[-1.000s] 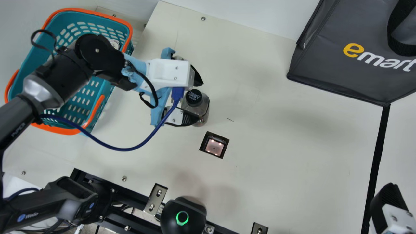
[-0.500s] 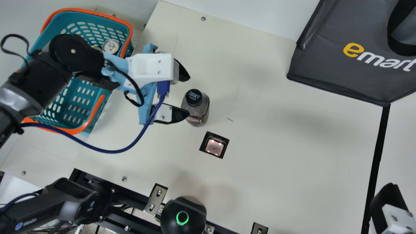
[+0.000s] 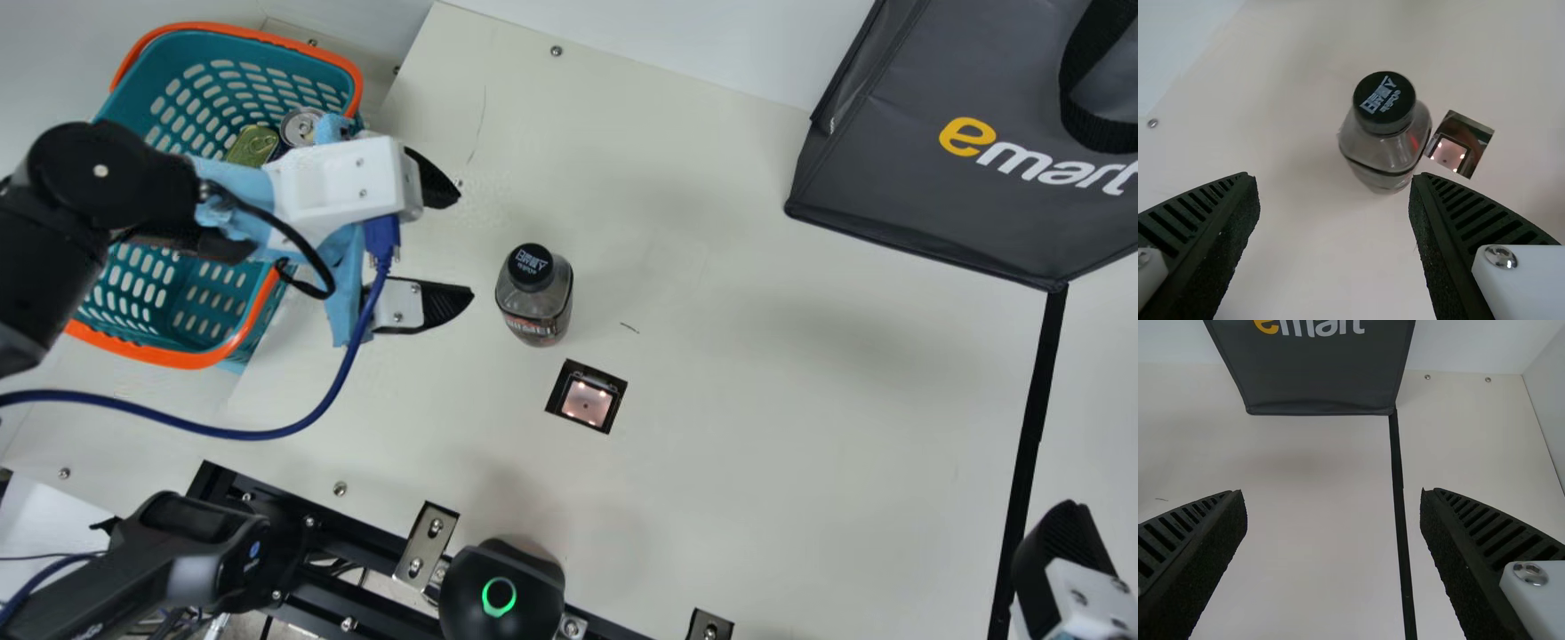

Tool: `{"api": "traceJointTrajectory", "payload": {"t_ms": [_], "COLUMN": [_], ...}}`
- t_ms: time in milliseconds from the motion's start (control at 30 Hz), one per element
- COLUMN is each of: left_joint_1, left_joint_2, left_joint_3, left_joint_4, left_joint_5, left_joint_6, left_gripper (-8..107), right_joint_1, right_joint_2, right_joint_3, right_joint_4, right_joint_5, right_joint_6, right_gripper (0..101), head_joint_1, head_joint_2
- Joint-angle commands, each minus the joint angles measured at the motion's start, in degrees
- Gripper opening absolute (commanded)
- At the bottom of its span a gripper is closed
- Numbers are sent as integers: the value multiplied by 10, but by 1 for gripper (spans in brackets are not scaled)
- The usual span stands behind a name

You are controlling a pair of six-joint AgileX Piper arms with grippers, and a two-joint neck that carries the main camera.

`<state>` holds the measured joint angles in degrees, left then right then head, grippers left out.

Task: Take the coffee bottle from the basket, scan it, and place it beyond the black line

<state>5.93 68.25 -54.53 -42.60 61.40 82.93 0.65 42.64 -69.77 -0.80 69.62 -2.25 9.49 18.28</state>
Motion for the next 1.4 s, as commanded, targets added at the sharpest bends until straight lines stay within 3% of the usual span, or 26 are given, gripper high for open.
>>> {"api": "traceJointTrajectory", "payload": {"t_ms": [0, 700, 1367], "left_joint_1": [8, 38, 79], "left_joint_2": [-13, -119, -189], "left_joint_3": [5, 20, 18], "left_joint_4": [1, 92, 140], "left_joint_5": [-9, -125, -121], "left_joint_6": [-11, -259, -380], "left_gripper": [90, 90, 90], "right_joint_1": [0, 0, 0], "right_joint_2": [0, 0, 0], "right_joint_3": [0, 0, 0], "right_joint_4": [0, 0, 0], "right_joint_5": [0, 0, 0], "right_joint_6": [0, 0, 0], "right_gripper": [91, 91, 91], "head_joint_1": [-16, -16, -16], "head_joint_2": [1, 1, 1]}}
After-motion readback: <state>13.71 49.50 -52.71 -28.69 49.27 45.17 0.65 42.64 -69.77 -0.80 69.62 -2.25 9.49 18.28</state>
